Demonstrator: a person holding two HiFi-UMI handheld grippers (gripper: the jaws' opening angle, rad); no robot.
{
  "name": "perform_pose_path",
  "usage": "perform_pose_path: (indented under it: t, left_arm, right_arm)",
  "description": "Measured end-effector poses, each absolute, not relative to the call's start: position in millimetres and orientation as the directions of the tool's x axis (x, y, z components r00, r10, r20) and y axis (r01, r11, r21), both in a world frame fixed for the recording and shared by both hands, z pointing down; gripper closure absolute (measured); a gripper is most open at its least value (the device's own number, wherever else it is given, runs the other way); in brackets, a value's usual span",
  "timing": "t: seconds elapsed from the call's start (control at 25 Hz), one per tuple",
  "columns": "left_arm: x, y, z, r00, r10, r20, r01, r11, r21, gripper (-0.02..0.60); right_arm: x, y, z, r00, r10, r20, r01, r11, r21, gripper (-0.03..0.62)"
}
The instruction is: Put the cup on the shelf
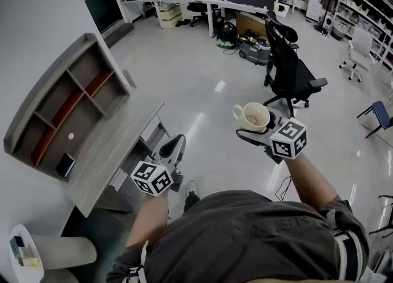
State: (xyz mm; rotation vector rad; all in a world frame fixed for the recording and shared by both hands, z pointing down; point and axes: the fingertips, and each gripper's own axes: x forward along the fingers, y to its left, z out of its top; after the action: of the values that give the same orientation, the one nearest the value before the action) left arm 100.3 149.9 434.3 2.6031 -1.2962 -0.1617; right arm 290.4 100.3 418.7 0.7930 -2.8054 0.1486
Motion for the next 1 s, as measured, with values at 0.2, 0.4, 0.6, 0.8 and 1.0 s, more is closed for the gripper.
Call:
perform_pose_path:
  t: [0.2, 0.4, 0.6, 0.8, 1.0]
  left_arm:
    - [62, 78, 441, 0.640, -0.768, -0.006, -0.743, -0.621, 0.250, 0.575]
    - [4, -20, 428, 0.689, -0.724, -0.028, -0.700, -0.675, 0.232, 0.575]
    - [-51, -109, 411, 0.735, -0.678, -0.018, -0.662, -0.723, 0.200, 0.575]
    - [-88, -172, 412, 0.754, -0.657, -0.008, -0.642, -0.739, 0.206, 0.575]
    - [-101, -214, 425, 0.758, -0.653, 0.012, -0.637, -0.735, 0.232, 0.577]
  right_arm:
    - [253, 37, 423, -0.809, -0.532, 0.249, -0.555, 0.831, -0.027, 0.164]
    - [190, -47, 412, -0.792, -0.570, 0.218, -0.588, 0.808, -0.024, 0.165]
    - [126, -132, 389, -0.782, -0.596, 0.183, -0.608, 0.794, -0.012, 0.166]
    - [89, -194, 382, -0.773, -0.612, 0.164, -0.623, 0.782, -0.016, 0.166]
    - [81, -235, 394, -0.764, -0.620, 0.180, -0.635, 0.771, -0.042, 0.165]
